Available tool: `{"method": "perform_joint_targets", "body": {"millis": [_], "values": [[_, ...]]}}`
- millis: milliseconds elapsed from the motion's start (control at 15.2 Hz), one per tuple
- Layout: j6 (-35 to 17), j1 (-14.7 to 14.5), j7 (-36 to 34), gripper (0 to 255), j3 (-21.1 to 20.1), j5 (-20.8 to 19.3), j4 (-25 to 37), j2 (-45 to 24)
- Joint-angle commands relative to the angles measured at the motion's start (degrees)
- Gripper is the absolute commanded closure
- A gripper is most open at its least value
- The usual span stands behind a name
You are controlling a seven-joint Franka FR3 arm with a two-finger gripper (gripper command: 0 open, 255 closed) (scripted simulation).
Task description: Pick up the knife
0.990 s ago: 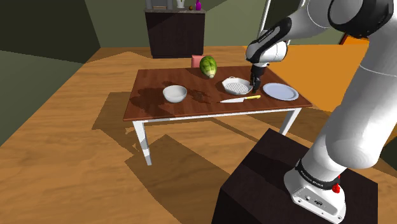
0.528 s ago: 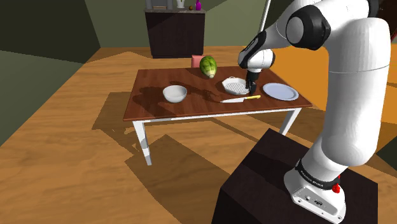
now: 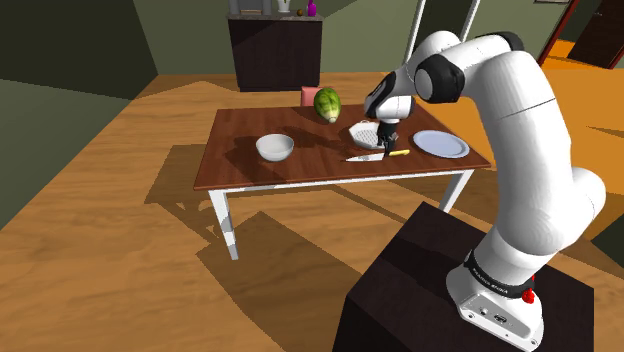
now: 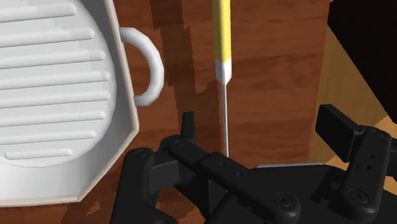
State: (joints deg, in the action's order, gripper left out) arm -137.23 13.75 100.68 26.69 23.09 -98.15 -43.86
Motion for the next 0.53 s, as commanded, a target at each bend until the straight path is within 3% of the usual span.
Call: {"method": "perform_joint_targets", "body": {"millis": [0,462], "values": [[0.9,2.1,1.4,0,-1.4,0.2,5.9,-4.9],[-1.4,3.2,1.8,0,-2.7,1.2,7.3,-8.5]]}}
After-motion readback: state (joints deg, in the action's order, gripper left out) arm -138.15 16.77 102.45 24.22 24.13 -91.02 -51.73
